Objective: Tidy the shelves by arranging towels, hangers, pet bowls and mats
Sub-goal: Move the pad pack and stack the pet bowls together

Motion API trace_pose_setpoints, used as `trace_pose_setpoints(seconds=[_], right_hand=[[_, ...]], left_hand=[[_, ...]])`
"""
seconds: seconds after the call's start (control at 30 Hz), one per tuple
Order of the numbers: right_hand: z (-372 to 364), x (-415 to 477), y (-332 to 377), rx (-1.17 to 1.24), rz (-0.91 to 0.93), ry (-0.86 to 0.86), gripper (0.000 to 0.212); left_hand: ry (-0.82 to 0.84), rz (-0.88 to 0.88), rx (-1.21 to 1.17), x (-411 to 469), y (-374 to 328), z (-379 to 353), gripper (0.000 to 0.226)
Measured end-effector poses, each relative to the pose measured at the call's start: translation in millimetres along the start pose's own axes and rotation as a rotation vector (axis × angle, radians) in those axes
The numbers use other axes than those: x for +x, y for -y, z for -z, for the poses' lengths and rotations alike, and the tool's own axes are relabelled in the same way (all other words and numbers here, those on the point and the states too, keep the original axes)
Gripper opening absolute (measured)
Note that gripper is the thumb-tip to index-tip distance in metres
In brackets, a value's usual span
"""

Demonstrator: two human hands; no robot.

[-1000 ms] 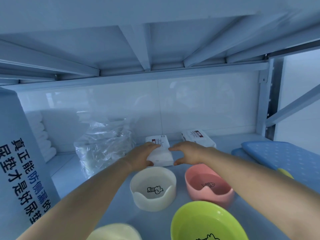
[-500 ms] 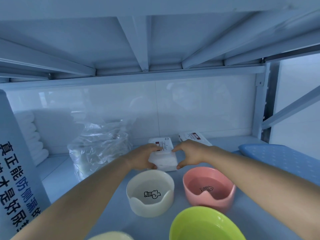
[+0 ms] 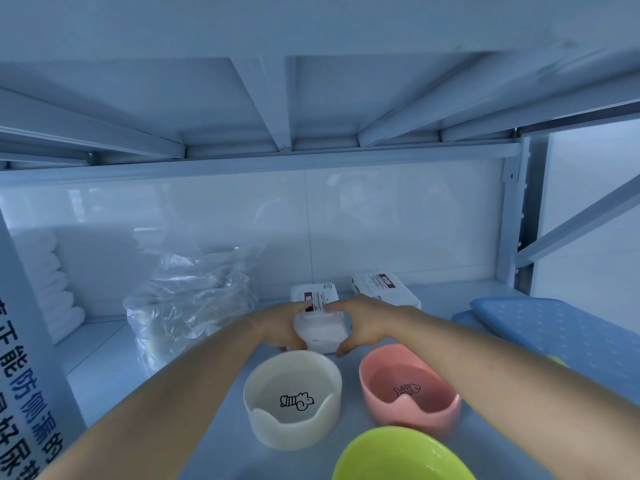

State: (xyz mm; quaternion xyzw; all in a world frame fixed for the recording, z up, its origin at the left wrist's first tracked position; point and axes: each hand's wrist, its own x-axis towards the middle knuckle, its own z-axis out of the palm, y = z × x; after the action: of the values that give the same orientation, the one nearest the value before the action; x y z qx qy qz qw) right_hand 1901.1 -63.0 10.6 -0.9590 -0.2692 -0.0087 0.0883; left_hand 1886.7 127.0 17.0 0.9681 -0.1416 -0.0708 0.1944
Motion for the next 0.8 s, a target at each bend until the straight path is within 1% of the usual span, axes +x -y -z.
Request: trace_pose_setpoints(seconds=[0.1,0.2,0.3,0.37,0.5,0.63,0.7,0.8], right_hand=[[-5,3,1,0.044,-0.012,0.011,0.097],[-8,6,4,0.140,-0.048,-0.028,0.088],[-6,8,5,0.270,-0.074,-0.088,0.077],[-1,7,5,0.305,-0.079,-0.131,0.071],[13,0,1,0.320,-0.087,-0.198,0.066],[28,-18,-11,0.350,-0.068,-0.308,0.063],[36,-30,-18,0.394,-0.053,-0.354,0.063],[49,-49,-34,0.450,-0.049,-0.411,0.062]], left_hand=[[-0.024,-0.002,-0.004,3,0,-3,0.074],[-0.092,-0.018,-0.020,3,4,-5,0.070],[-0.189,-0.036,0.031,2,10,0,0.071],[-0.246,-0.055,0.008,0,11,5,0.068],[-0.382,-0.134,0.043,-3,2,7,0.056],[-0.512,-0.228,0.008,-8,-13,3,0.053],[-0.573,-0.292,0.051,-10,-26,2,0.053],[-0.615,-0.350,0.089,-6,-48,-4,0.053]])
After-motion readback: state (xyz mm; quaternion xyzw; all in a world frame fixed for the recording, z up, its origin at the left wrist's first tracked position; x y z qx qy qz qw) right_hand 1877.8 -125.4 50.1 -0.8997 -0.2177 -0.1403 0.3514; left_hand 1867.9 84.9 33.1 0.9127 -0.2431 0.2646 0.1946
